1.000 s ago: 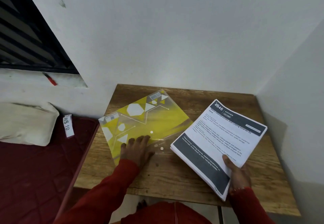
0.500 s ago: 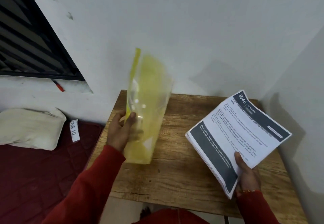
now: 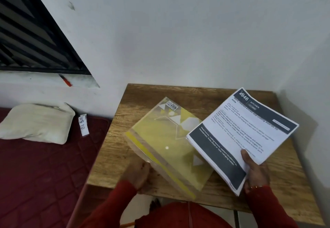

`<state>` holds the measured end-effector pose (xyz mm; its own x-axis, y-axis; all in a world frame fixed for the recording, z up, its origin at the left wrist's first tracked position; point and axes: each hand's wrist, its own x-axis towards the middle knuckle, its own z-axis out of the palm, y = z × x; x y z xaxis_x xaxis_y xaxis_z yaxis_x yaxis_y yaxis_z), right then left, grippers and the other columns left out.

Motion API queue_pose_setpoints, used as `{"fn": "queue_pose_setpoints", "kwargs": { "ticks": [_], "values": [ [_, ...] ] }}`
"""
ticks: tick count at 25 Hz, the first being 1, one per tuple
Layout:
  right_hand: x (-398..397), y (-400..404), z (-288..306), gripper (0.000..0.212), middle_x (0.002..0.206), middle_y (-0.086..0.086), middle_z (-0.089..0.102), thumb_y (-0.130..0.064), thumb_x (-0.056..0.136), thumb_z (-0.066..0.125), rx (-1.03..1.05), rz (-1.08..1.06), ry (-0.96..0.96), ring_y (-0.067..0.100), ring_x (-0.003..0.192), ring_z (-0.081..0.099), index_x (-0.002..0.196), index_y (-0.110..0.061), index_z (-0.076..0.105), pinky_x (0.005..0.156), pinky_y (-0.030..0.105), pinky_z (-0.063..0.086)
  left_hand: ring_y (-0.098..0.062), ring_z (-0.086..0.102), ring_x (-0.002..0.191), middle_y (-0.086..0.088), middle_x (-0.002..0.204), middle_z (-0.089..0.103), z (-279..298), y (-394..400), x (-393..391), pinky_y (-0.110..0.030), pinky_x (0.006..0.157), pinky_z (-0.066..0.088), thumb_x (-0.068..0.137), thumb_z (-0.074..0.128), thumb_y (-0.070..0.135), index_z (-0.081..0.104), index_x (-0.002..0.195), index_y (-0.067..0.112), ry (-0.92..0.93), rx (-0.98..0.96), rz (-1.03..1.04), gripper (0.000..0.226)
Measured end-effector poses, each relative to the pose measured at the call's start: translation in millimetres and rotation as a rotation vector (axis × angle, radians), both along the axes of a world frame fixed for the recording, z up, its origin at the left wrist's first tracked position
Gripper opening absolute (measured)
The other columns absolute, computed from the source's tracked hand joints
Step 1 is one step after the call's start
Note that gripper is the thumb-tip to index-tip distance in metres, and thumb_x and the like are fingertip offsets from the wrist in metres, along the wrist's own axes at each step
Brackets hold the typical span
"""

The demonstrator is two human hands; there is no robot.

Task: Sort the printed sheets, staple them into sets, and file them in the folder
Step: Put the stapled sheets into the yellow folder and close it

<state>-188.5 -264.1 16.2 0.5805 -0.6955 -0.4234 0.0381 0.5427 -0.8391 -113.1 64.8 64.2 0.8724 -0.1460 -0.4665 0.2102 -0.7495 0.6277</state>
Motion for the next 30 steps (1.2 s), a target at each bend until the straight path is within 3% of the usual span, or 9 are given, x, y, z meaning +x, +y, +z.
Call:
{"fn": "queue_pose_setpoints", "kwargs": {
  "ticks": [2,5,8,11,14,17,21,27,30],
  "values": [
    [1,2,2,0.041,0.122,0.009,0.066,-0.004,0.087,0.066,0.009,-0.016,0.004,0.013,0.089,0.071,0.128,-0.010,0.060,0.066,0.026,0.059,-0.022,0.061,0.061,-0.002,0.066,0.064,-3,11,23,-0.039,0.058,0.051,0.077,0.036,0.052,0.055,0.072,0.021,-0.341,0.308,-0.121,0.037],
    [3,2,0,0.041,0.120,0.008,0.067,-0.004,0.087,0.066,-0.016,-0.002,0.028,0.016,0.096,0.070,0.127,-0.011,0.061,0.072,0.031,0.061,-0.024,0.065,0.078,0.000,0.081,0.069,8,3,52,-0.034,0.063,0.048,0.085,0.043,0.033,0.060,0.088,0.027,-0.613,0.216,-0.363,0.017],
    [7,4,0,0.039,0.115,0.004,0.070,-0.004,0.087,0.067,0.000,-0.003,0.030,0.014,0.092,0.071,0.125,-0.010,0.062,0.071,0.030,0.061,-0.030,0.038,0.138,-0.005,0.143,0.050,-34,-2,88,-0.041,0.110,0.034,0.090,0.038,0.020,0.055,0.129,0.026,-0.583,0.252,-0.863,0.044],
    [8,3,5,0.040,0.110,-0.001,0.071,-0.004,0.086,0.067,-0.020,-0.023,0.012,0.012,0.091,0.071,0.125,-0.008,0.062,0.069,0.028,0.060,-0.033,0.018,0.147,0.002,0.161,0.020,-58,-1,104,-0.050,0.115,0.027,0.095,0.013,0.055,0.028,0.145,0.047,-0.430,0.479,-1.022,0.053],
    [4,-2,6,0.040,0.111,-0.001,0.071,-0.003,0.087,0.066,-0.028,-0.062,-0.018,0.016,0.100,0.068,0.126,-0.010,0.062,0.077,0.032,0.060,-0.034,0.044,0.128,-0.001,0.151,0.035,-55,-2,87,-0.050,0.093,0.044,0.090,0.019,0.067,0.024,0.142,0.054,-0.470,0.676,-0.868,0.054],
    [-5,-6,2,0.036,0.112,-0.001,0.072,-0.003,0.087,0.066,-0.037,-0.072,-0.019,0.016,0.097,0.070,0.121,-0.016,0.064,0.078,0.036,0.059,-0.035,0.054,0.104,-0.009,0.122,0.053,-50,-15,56,-0.050,0.079,0.047,0.082,0.035,0.074,0.050,0.127,0.028,-0.542,0.820,-0.624,0.066],
    [-11,-5,-7,0.035,0.114,0.004,0.071,-0.006,0.086,0.068,-0.026,-0.079,0.016,0.020,0.096,0.070,0.120,-0.014,0.065,0.072,0.036,0.060,-0.036,0.019,0.142,-0.002,0.160,0.013,-68,-24,43,-0.059,0.097,0.035,0.081,0.016,0.083,0.029,0.144,0.020,-0.378,0.797,-0.470,0.090],
    [-10,7,-9,0.026,0.108,0.006,0.072,-0.005,0.084,0.070,-0.066,0.015,0.102,0.023,0.092,0.070,0.109,-0.014,0.068,0.071,0.034,0.061,-0.031,0.017,0.145,0.007,0.160,0.013,-70,-31,44,-0.059,0.102,0.029,0.086,0.024,0.078,0.022,0.144,0.035,-0.370,0.676,-0.370,0.072],
    [-7,15,-9,0.030,0.107,0.013,0.070,-0.002,0.084,0.070,-0.159,0.122,0.184,0.032,0.097,0.067,0.114,-0.003,0.066,0.086,0.041,0.056,-0.030,0.002,0.149,0.005,0.163,0.000,-72,-38,58,-0.062,0.111,0.019,0.093,0.023,0.065,0.014,0.150,0.034,-0.340,0.584,-0.367,0.065]
  ]
}}
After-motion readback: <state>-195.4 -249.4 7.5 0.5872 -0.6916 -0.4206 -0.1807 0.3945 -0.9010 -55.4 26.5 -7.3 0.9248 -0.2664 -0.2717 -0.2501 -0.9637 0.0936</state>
